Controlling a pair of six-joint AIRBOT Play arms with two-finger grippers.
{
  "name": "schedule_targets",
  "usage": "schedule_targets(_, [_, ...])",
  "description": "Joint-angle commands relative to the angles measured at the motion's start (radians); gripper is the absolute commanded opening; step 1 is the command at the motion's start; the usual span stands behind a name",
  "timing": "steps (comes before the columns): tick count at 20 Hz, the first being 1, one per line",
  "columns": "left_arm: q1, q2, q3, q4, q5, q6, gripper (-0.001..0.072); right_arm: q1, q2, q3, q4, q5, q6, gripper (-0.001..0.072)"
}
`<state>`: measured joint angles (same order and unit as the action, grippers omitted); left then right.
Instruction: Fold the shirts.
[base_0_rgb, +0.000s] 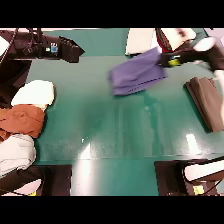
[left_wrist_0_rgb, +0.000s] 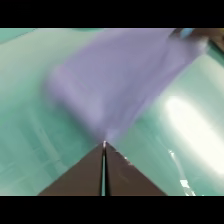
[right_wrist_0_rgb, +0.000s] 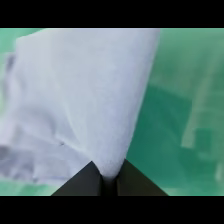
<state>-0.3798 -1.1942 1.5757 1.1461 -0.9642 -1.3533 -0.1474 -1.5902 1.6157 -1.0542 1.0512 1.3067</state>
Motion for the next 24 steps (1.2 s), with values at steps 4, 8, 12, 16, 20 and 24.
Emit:
schedule_targets(4, [-0.015, 0.0, 0.0, -0.006, 0.017, -0.001, 0.0022, -0.469, 0.14, -0.047, -0.064, 0.016, 0.021, 0.0016])
schedule_targets(8, [-0.015, 0.0, 0.0, -0.01, 0.048, -0.004, 0.0022, -0.595, 0.14, -0.045, -0.003, 0.013, 0.021, 0.0016])
schedule_targets(12, [-0.015, 0.0, 0.0, -0.01, 0.048, -0.003, 0.0022, -0.591, 0.14, 0.061, 0.017, 0.023, 0.021, 0.0017])
schedule_targets(16, [-0.015, -0.001, 0.0, -0.01, 0.048, -0.003, 0.0022, -0.555, 0.14, 0.214, 0.015, 0.086, 0.021, 0.0016])
schedule_targets(20, [-0.015, 0.0, 0.0, -0.01, 0.042, -0.002, 0.0023, -0.568, 0.145, 0.278, 0.003, 0.188, 0.021, 0.0016])
schedule_targets(24, [-0.015, 0.0, 0.0, -0.01, 0.035, 0.0, 0.0023, -0.629, 0.154, 0.277, -0.047, 0.311, 0.021, 0.0016])
